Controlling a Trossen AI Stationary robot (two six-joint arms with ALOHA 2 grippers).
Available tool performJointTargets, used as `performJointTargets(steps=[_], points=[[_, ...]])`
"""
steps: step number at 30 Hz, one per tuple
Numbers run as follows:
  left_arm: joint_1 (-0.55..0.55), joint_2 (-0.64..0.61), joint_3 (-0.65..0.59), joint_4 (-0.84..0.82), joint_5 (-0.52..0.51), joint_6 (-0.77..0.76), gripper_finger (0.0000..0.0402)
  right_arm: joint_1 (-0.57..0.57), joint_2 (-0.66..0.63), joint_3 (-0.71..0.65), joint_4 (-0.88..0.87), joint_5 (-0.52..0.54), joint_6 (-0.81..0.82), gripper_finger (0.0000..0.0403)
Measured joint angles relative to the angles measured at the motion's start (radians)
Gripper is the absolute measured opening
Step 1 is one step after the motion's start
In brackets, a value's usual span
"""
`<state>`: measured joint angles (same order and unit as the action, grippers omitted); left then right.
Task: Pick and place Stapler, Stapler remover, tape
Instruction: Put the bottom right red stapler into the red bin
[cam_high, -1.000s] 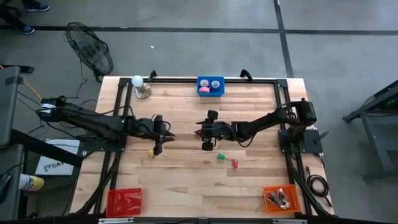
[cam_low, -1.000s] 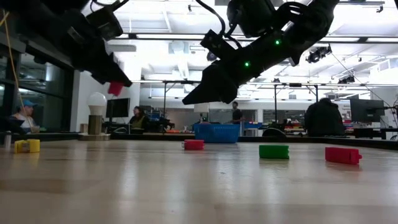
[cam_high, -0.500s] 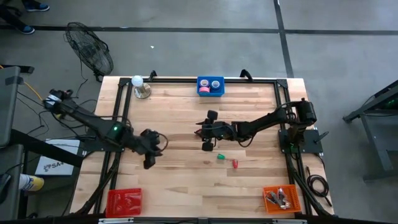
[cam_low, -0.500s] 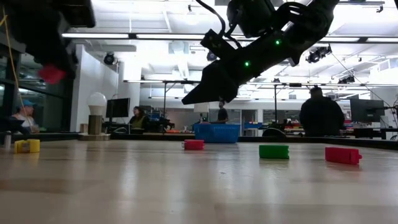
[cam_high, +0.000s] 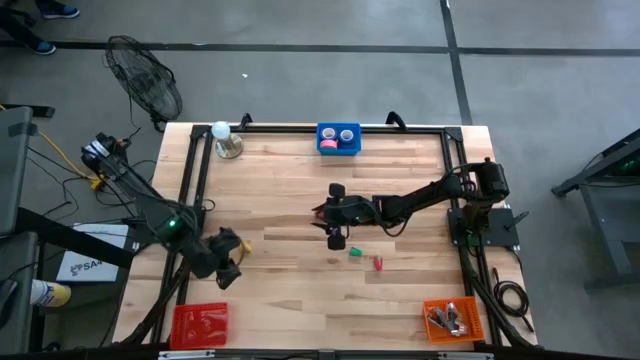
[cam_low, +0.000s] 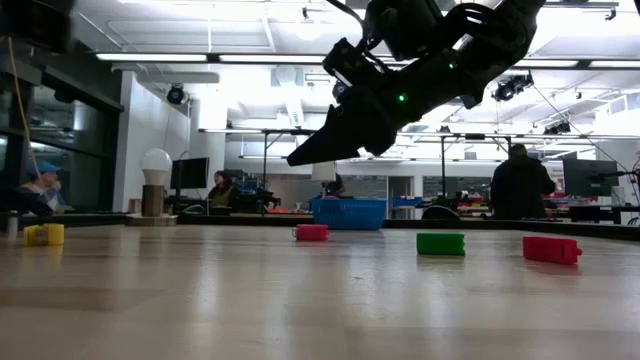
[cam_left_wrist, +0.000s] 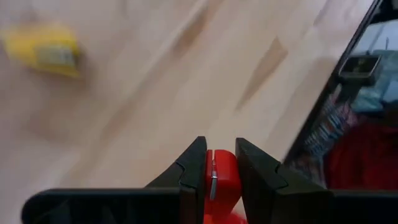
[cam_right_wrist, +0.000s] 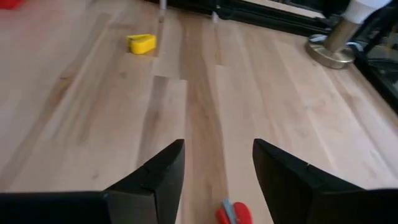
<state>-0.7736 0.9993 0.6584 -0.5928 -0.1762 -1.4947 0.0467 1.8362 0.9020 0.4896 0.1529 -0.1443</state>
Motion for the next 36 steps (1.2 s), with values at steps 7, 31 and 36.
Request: performJointTargets(steps=[7, 31, 36], points=[[-0.124, 0.120, 0.069, -0.001, 0.094, -0.243, 0.0060, 0.000, 0.000, 0.000, -0.026, -0.071, 0.014, 0.0181], [-0.241, 0.618, 0.377, -0.188, 0.436, -0.262, 0.0060, 0.011, 0.000, 0.000, -0.047, -0.103, 0.035, 0.0181], [-0.242, 0.622, 0.377, -0.214, 0.435, -0.240, 0.0060, 0.016, 0.000, 0.000, -0.047, -0.103, 0.034, 0.0181]])
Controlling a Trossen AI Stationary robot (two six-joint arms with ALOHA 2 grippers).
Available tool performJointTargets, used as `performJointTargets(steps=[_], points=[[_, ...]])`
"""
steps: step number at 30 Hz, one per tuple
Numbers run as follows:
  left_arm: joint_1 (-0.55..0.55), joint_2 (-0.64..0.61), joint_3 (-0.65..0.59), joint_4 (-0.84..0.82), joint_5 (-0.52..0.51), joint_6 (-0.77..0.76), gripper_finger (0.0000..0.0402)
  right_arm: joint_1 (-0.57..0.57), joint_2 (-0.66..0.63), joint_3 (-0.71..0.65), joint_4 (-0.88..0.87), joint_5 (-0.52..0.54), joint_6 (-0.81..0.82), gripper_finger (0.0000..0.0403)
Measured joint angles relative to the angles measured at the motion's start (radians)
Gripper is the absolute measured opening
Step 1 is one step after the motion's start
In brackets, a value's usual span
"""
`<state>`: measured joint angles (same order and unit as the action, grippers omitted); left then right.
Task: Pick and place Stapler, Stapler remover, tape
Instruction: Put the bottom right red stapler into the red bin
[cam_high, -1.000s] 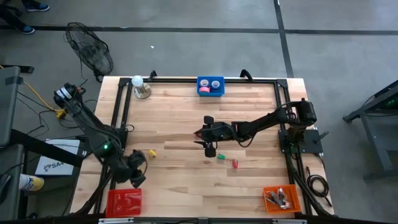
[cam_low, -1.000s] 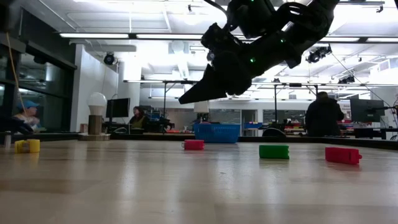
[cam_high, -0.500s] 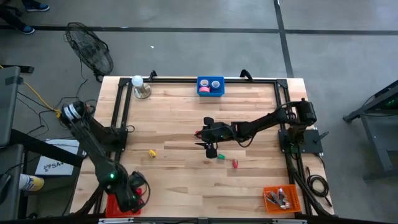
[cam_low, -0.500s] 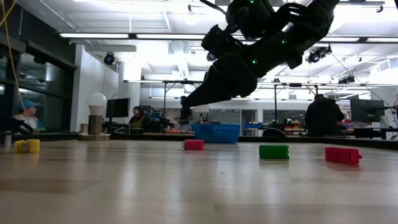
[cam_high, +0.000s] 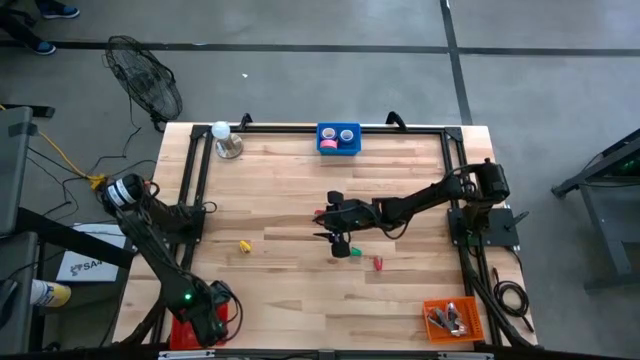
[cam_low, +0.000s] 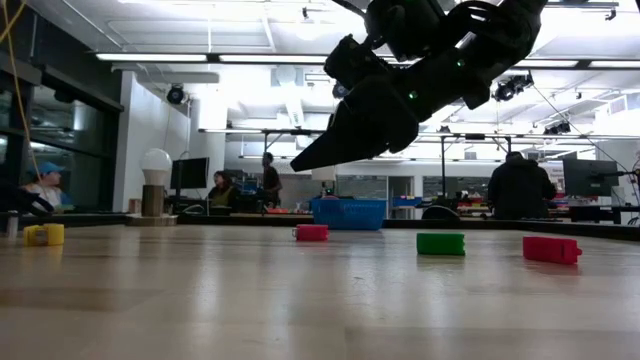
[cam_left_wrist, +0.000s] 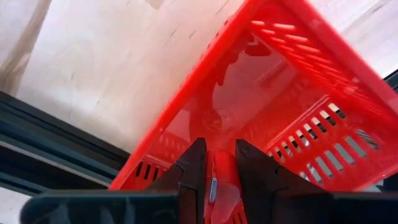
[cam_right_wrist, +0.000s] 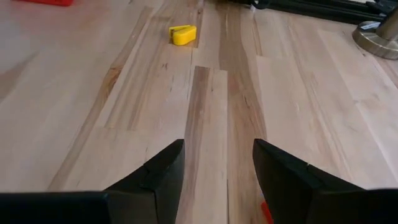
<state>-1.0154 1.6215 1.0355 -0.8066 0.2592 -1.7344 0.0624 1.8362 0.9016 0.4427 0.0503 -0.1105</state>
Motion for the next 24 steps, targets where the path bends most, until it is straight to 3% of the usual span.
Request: performJointTargets(steps=[24], points=[[0.000, 0.000, -0.003, -0.004, 0.006, 0.114, 0.0085, -0.001, 0.000, 0.000, -0.006, -0.001, -0.028, 0.0181]])
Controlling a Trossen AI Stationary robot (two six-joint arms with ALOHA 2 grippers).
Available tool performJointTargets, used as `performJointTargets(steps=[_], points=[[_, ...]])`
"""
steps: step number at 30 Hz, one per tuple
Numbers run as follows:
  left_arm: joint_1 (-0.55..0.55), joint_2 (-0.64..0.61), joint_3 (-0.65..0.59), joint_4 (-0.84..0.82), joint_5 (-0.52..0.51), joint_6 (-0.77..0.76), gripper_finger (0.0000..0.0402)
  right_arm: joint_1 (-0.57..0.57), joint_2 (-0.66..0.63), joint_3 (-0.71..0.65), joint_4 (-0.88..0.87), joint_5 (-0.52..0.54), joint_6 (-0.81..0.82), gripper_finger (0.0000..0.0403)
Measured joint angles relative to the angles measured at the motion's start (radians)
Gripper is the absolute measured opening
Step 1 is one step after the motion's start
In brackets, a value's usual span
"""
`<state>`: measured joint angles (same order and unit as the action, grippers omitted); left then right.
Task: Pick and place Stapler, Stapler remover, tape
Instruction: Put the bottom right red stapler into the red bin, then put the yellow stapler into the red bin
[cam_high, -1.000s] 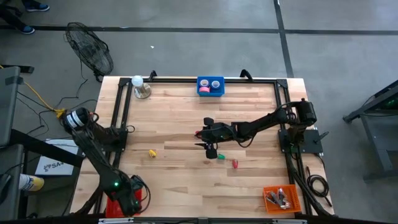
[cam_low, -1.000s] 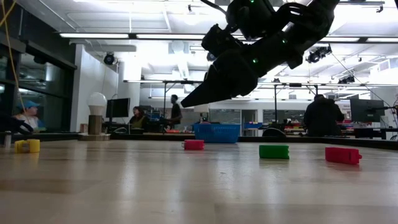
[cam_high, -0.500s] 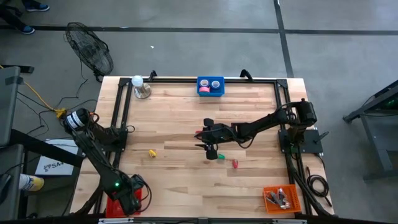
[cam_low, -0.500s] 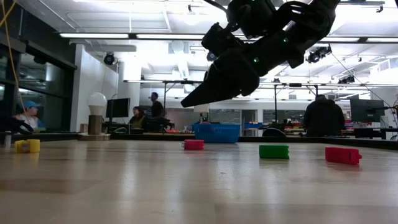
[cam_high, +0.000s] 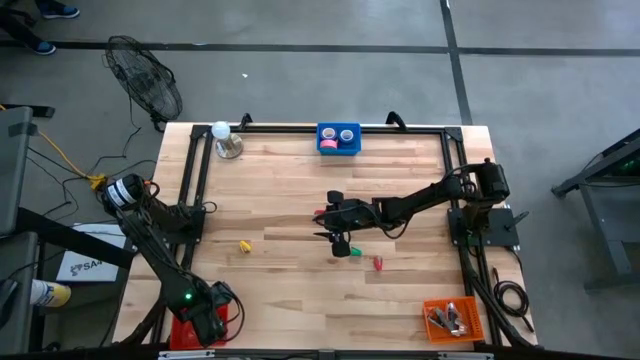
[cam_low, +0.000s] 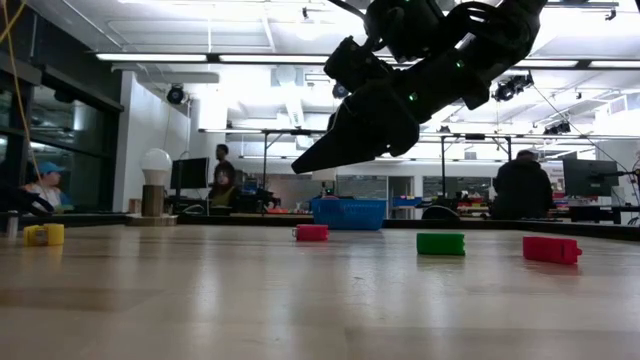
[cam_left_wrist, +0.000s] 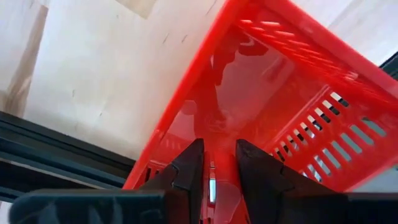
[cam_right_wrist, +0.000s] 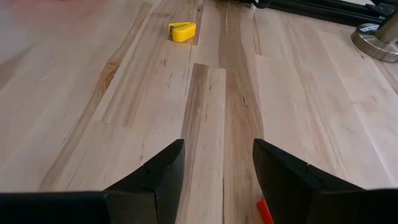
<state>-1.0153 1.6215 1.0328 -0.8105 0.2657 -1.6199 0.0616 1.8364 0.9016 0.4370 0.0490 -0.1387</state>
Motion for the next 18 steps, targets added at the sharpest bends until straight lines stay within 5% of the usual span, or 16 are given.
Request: performJointTargets(steps=[6, 18], points=[[0.000, 0.000, 0.000, 0.000, 0.016, -0.002, 0.0096, 0.000, 0.000, 0.000, -0.007, 0.000, 0.000, 0.0181], [0.001, 0.000, 0.000, 0.015, 0.035, -0.027, 0.0208, 0.000, 0.000, 0.000, -0.016, 0.000, 0.000, 0.0181]])
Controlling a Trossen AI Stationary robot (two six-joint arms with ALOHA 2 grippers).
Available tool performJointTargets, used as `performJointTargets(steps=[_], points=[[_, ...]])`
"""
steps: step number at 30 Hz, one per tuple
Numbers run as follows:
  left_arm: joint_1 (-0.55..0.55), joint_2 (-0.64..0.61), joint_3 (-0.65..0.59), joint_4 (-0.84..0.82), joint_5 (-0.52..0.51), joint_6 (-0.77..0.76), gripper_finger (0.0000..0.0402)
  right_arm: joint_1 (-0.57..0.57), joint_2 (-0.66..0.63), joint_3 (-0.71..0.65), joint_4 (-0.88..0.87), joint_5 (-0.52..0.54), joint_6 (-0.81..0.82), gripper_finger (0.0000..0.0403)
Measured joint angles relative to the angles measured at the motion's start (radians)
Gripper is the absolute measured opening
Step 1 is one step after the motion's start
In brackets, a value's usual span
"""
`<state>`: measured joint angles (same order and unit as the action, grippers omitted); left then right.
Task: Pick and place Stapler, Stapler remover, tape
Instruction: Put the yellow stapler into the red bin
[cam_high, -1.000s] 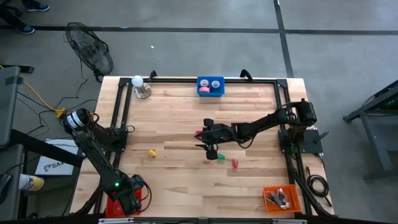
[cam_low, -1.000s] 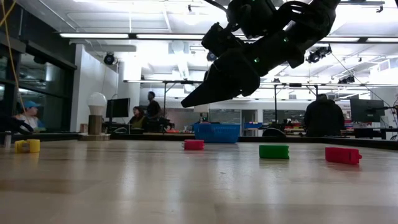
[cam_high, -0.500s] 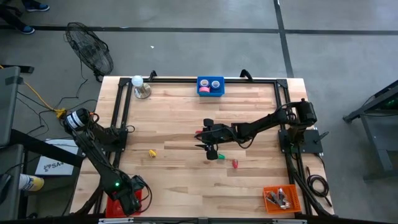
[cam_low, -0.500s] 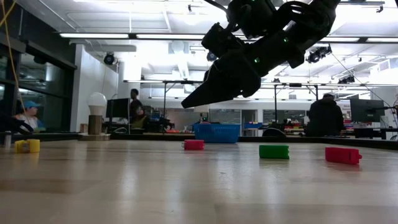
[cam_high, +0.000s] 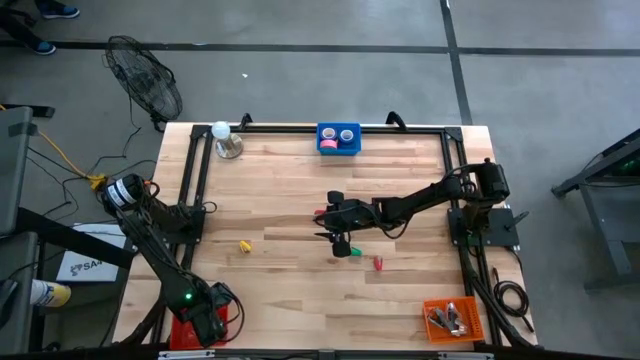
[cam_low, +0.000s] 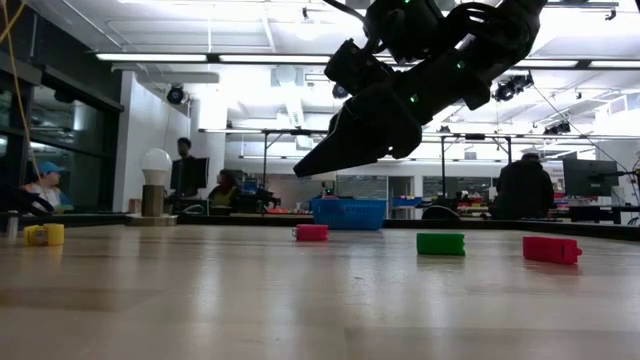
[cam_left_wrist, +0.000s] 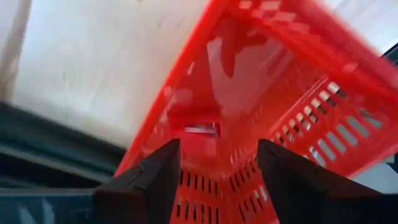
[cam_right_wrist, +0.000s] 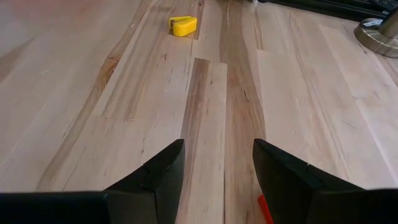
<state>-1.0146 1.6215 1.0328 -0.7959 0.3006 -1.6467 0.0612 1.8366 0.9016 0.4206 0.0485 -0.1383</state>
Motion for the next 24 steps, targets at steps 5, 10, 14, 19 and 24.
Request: performJointTargets(steps=[5, 10, 14, 19, 24], points=[[0.000, 0.000, 0.016, -0.006, 0.061, -0.036, 0.0212, 0.000, 0.000, 0.000, 0.000, 0.000, 0.000, 0.0181], [0.000, 0.000, 0.090, -0.065, 0.016, -0.033, 0.0202, 0.000, 0.000, 0.000, 0.000, 0.000, 0.000, 0.0181], [0.000, 0.000, 0.169, -0.162, -0.023, -0.033, 0.0194, 0.000, 0.000, 0.000, 0.000, 0.000, 0.001, 0.0181], [0.000, -0.001, 0.273, -0.314, -0.139, 0.012, 0.0186, 0.000, 0.000, 0.000, -0.007, 0.000, 0.003, 0.0181], [0.000, -0.001, 0.309, -0.423, -0.339, 0.140, 0.0174, 0.000, 0.000, 0.000, -0.014, 0.000, 0.003, 0.0181]])
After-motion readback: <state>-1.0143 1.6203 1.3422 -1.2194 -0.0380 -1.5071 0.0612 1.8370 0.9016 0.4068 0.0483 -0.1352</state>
